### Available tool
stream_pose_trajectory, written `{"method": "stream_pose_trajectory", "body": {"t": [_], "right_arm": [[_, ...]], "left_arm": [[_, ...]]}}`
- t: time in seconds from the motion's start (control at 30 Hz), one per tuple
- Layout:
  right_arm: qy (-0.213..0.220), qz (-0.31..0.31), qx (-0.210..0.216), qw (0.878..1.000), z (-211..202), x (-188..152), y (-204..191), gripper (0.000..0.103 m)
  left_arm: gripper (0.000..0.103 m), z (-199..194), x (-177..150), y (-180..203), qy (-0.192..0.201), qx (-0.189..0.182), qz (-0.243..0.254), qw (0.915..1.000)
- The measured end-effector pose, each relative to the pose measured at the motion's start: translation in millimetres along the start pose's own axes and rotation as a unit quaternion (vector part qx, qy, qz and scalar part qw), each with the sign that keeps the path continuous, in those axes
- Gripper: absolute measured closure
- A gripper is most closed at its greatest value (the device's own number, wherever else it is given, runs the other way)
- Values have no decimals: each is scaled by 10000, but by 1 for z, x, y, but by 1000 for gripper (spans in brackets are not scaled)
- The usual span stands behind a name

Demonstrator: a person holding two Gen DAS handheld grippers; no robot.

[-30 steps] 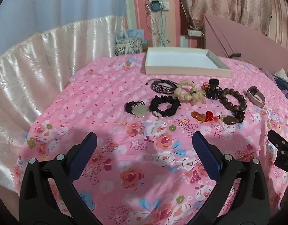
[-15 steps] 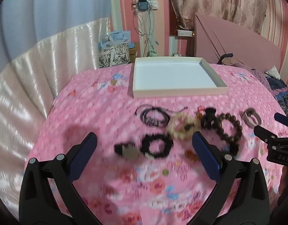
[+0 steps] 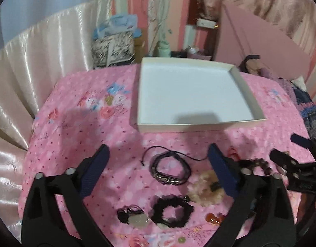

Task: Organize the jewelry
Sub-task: 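Move left tool to the black leather bracelet while right tool approaches the black claw clip, then close left gripper on the leather bracelet while right gripper closes on the claw clip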

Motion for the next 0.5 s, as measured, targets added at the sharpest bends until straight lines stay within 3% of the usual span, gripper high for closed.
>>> {"method": "stream_pose_trajectory", "body": {"t": [0.07, 0.13, 0.23, 0.47, 0.5], "right_arm": [[-89, -29, 58, 9999, 10, -5, -3, 6], [-195, 28, 202, 9996, 21, -8, -5, 25], [-458, -39, 395, 9982, 37, -13, -12, 44], [-558, -140, 620, 9964, 53, -15, -22, 51], [-613, -162, 666, 9958, 57, -15, -23, 57]], "left_arm": [[14, 15, -7, -3, -89, 48, 67, 9999], [19, 32, -17, -7, -287, 98, 140, 9994], [35, 52, -23, -11, -538, 50, 163, 9984], [36, 74, -25, -15, -752, -211, 81, 9969], [37, 78, -25, -15, -806, -209, 89, 9965]]}}
Point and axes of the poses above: each gripper's, at about its wrist camera, not at the fingertips, and z roughly the way its jaws point, y to its right, x to its top, the point moved 3 cm from there along z, roughly the way its jaws point
